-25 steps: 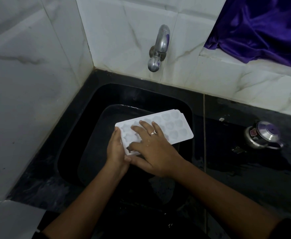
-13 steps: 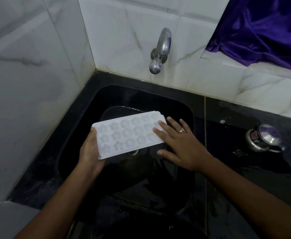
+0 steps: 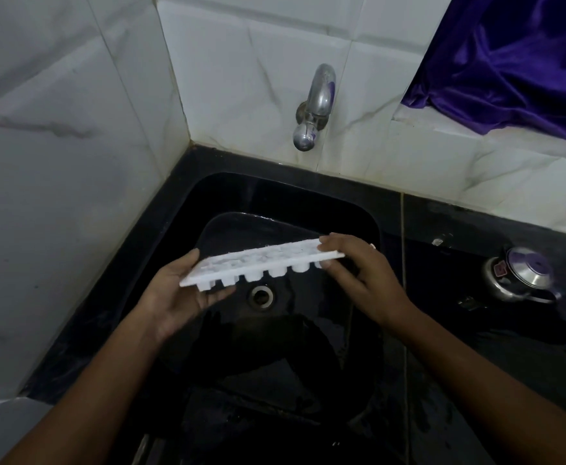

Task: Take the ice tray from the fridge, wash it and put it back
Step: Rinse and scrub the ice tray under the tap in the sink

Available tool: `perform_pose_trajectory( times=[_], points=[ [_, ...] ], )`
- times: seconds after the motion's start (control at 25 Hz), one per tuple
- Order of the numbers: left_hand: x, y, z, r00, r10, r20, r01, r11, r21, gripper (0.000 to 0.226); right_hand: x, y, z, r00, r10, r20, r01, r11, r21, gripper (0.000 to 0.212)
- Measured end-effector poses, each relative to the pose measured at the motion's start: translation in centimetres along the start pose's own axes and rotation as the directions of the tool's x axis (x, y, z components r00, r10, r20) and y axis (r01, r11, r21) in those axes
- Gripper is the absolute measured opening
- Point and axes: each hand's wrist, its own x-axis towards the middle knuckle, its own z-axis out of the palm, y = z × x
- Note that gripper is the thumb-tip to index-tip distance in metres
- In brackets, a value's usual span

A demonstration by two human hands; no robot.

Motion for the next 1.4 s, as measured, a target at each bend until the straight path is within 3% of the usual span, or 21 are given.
perform_pose_trajectory(
  times=[0.08, 0.24, 0.44, 0.56, 0.64, 0.72, 0.76, 0.8, 0.88, 1.04, 1.16, 1.28, 1.32, 1.4],
  points=[
    [0.0, 0.2, 1.0, 0.998, 0.055, -0.022, -0.054, 0.997, 0.056, 0.046, 0.6, -1.0, 0.2, 0.991, 0.132, -0.021, -0.128, 0.982, 0.139, 0.008],
    [0.1, 1.1, 2.5, 0.991, 0.126, 0.049, -0.134, 0.960, 0.247, 0.077, 2.4, -1.8, -0.1, 0.924, 0.382, -0.026, -0.359, 0.888, 0.287, 0.026],
    [0.3, 3.1, 4.1, 0.972, 0.182, 0.150, -0.223, 0.919, 0.326, 0.074, 6.2, -3.0, -2.0, 0.763, 0.645, 0.024, -0.616, 0.717, 0.327, 0.028],
    [0.6, 3.9, 4.9, 0.964, 0.187, 0.187, -0.241, 0.911, 0.335, 0.075, 7.7, -3.4, -3.4, 0.695, 0.709, 0.121, -0.700, 0.628, 0.339, 0.026],
    [0.7, 4.1, 5.1, 0.964, 0.216, 0.152, -0.255, 0.911, 0.322, 0.072, 7.4, -3.5, -4.1, 0.785, 0.609, 0.116, -0.605, 0.713, 0.354, 0.023],
    [1.0, 4.0, 4.5, 0.975, 0.189, 0.115, -0.213, 0.941, 0.262, 0.071, 6.0, -3.0, -4.2, 0.957, 0.287, 0.045, -0.290, 0.936, 0.201, 0.017],
    [1.3, 3.9, 3.8, 0.986, 0.140, 0.095, -0.156, 0.971, 0.183, 0.072, 5.0, -2.4, -4.0, 0.994, 0.087, 0.071, -0.092, 0.993, 0.077, 0.014],
    [1.6, 3.9, 3.2, 0.993, 0.083, 0.088, -0.090, 0.992, 0.083, 0.072, 3.9, -1.7, -3.6, 0.988, -0.080, 0.129, 0.085, 0.996, -0.036, 0.013],
    [1.9, 3.8, 2.2, 0.990, 0.026, 0.137, -0.018, 0.998, -0.061, 0.067, 2.6, 0.2, -2.5, 0.935, -0.235, 0.265, 0.294, 0.931, -0.214, 0.019],
    [3.0, 3.0, 1.6, 0.995, 0.064, 0.082, -0.059, 0.996, -0.062, 0.044, 2.6, 2.1, -1.0, 0.887, -0.269, 0.375, 0.414, 0.823, -0.388, 0.035],
    [4.0, 2.9, 0.8, 0.992, 0.123, 0.038, -0.119, 0.990, -0.079, 0.048, 3.9, 2.2, -1.0, 0.948, -0.138, 0.288, 0.238, 0.906, -0.350, 0.057],
    [4.5, 2.8, 0.2, 0.986, 0.162, 0.037, -0.157, 0.981, -0.112, 0.049, 7.5, 2.4, -0.4, 0.987, 0.145, 0.067, -0.139, 0.986, -0.089, 0.055],
    [4.8, 2.7, 0.1, 0.986, 0.165, 0.030, -0.159, 0.978, -0.131, 0.049, 9.5, 2.5, -0.2, 0.959, 0.283, 0.014, -0.283, 0.957, 0.063, 0.053],
    [5.3, 2.5, 0.1, 0.987, 0.163, 0.004, -0.160, 0.974, -0.163, 0.048, 13.7, 2.2, 0.3, 0.849, 0.527, 0.036, -0.500, 0.781, 0.374, 0.054]
  ],
)
